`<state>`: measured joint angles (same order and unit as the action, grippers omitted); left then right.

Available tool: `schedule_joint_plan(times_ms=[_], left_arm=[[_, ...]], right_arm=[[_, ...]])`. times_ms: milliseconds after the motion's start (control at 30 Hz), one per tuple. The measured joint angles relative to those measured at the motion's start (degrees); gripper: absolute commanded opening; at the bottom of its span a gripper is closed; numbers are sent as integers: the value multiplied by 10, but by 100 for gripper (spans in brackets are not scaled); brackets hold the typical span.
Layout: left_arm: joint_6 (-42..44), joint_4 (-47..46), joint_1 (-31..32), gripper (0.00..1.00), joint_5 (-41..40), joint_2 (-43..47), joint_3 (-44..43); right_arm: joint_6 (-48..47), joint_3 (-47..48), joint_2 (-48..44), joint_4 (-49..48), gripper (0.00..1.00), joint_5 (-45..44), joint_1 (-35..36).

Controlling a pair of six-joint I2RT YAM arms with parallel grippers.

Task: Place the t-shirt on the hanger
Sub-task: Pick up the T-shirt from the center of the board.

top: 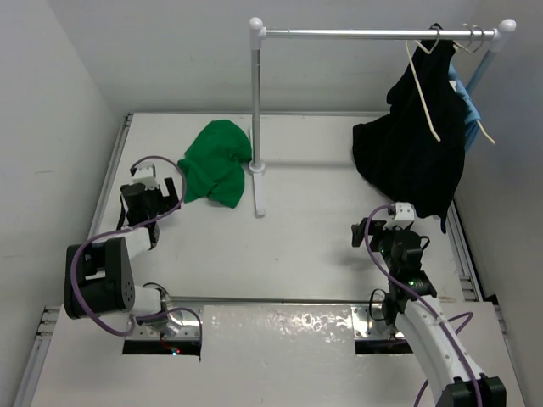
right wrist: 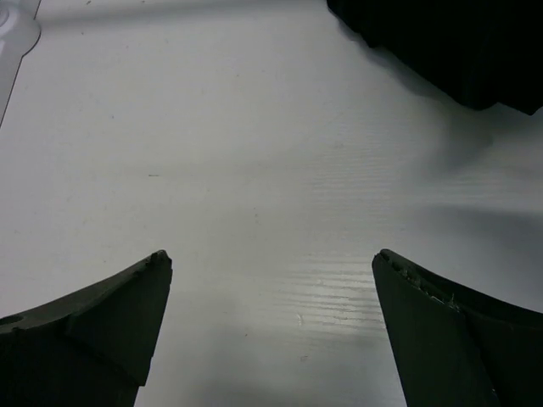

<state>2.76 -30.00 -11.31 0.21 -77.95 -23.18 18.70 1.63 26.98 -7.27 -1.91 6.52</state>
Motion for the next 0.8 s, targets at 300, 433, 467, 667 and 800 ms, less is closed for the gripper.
schedule_joint_plan(times_ms=[300, 433, 467, 667, 800], left_arm=[[170, 263, 48, 88, 111, -76, -247], [207, 366, 95, 97, 100, -227, -439], [207, 379, 99, 97, 100, -246, -454], [190, 480, 100, 85, 98, -375, -549], [181, 502, 99, 0, 122, -391, -558]], right_arm=[[2, 0, 10, -3, 99, 5, 0], [2, 0, 12, -3, 99, 7, 0], [2, 0, 12, -3, 99, 7, 0], [4, 0, 12, -4, 99, 9, 0], [4, 0, 12, -4, 99, 10, 0]])
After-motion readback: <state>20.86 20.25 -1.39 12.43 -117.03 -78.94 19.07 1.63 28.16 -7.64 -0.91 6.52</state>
